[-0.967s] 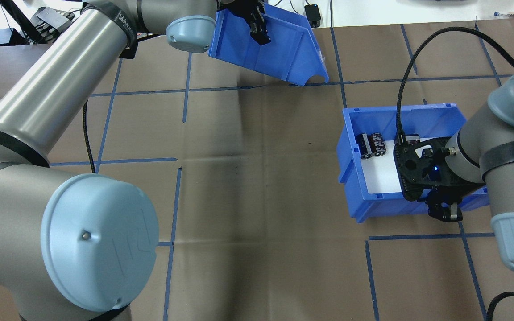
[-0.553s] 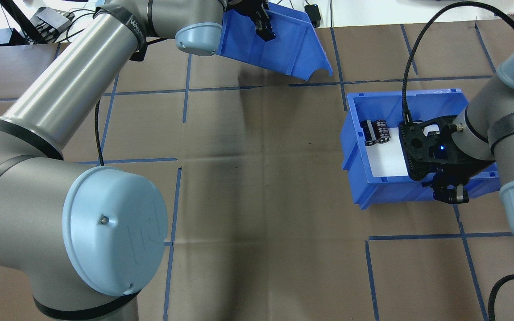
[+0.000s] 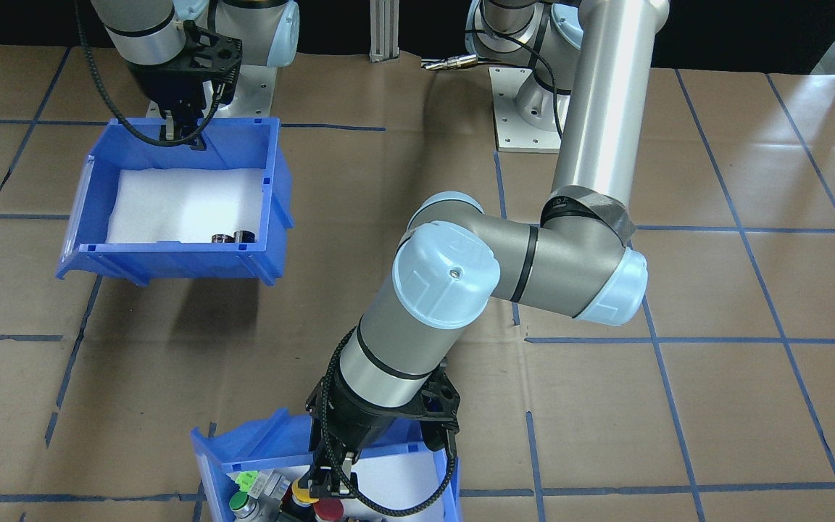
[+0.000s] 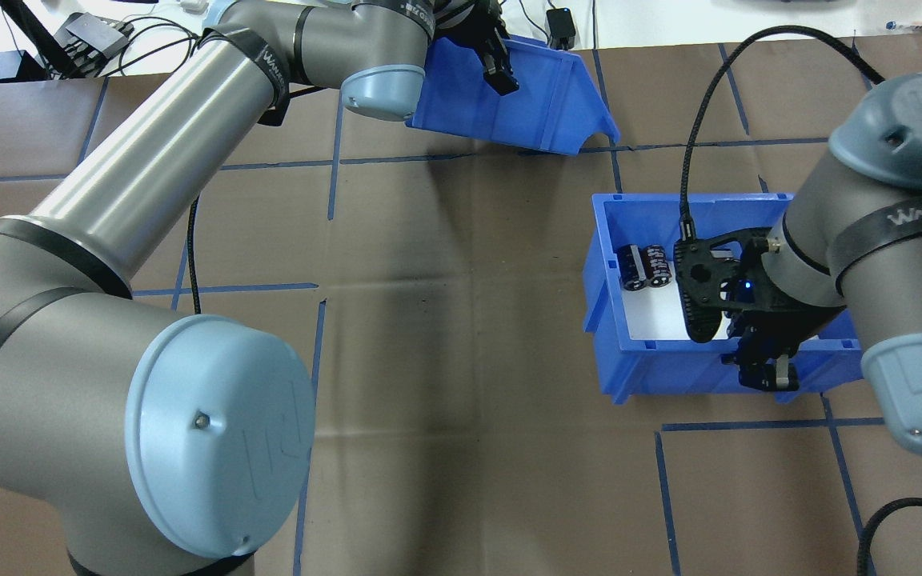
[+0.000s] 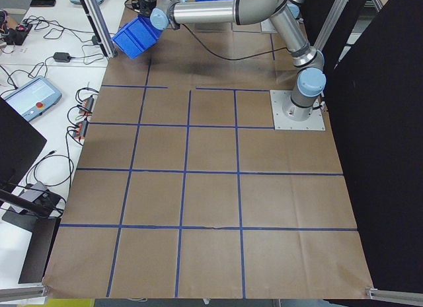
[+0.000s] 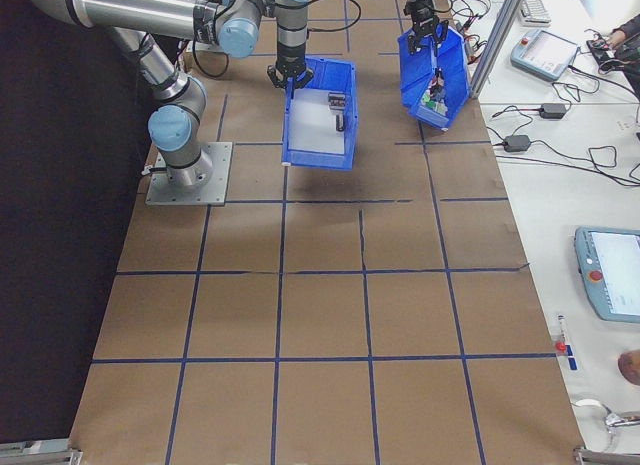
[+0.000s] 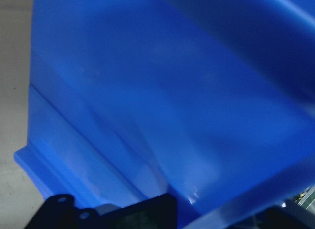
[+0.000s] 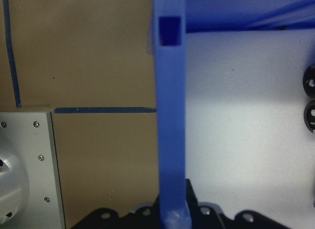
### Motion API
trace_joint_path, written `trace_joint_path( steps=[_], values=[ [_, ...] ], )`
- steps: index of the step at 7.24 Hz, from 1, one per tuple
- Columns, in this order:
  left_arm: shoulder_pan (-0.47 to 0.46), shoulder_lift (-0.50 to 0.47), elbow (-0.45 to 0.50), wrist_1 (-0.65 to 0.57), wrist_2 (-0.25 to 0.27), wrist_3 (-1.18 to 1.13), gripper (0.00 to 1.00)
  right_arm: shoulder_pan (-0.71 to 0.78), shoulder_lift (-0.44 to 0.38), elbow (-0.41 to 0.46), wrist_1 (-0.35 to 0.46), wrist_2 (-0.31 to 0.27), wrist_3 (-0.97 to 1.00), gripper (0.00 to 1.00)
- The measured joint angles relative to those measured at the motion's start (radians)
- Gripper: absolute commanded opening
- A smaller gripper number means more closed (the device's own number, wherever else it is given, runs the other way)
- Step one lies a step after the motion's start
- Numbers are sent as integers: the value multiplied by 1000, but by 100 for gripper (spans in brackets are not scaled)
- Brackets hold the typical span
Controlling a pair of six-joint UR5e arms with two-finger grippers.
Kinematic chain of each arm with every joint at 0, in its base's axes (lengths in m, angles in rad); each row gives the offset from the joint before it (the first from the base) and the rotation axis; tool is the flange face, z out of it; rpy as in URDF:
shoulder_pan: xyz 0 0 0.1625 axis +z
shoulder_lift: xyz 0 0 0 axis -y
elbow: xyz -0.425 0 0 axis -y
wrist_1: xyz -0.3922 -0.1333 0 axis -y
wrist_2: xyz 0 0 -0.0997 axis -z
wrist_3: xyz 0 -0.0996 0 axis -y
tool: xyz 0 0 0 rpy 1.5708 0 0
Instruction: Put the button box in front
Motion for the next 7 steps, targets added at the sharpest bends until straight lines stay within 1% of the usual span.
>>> trace_joint_path(
  steps=[1, 2, 3, 4, 6, 7],
  values=[
    [-9, 44, -84, 8, -3, 4, 45, 40, -1, 11, -4, 0, 49, 0],
    [-8, 99, -174, 24, -8, 15, 62, 76, -2, 28, -8, 1, 93, 0],
    [0, 153, -245, 31, -20, 39, 88, 126, -1, 49, -19, -1, 142, 0],
    [3, 197, -292, 25, -40, 73, 92, 177, 1, 77, -49, -2, 193, 0],
    [9, 279, -376, -17, -66, 190, 93, 243, 0, 146, -133, -2, 263, 0],
    [32, 330, -414, -74, -77, 285, 93, 276, 1, 171, -176, -1, 301, 0]
  ],
)
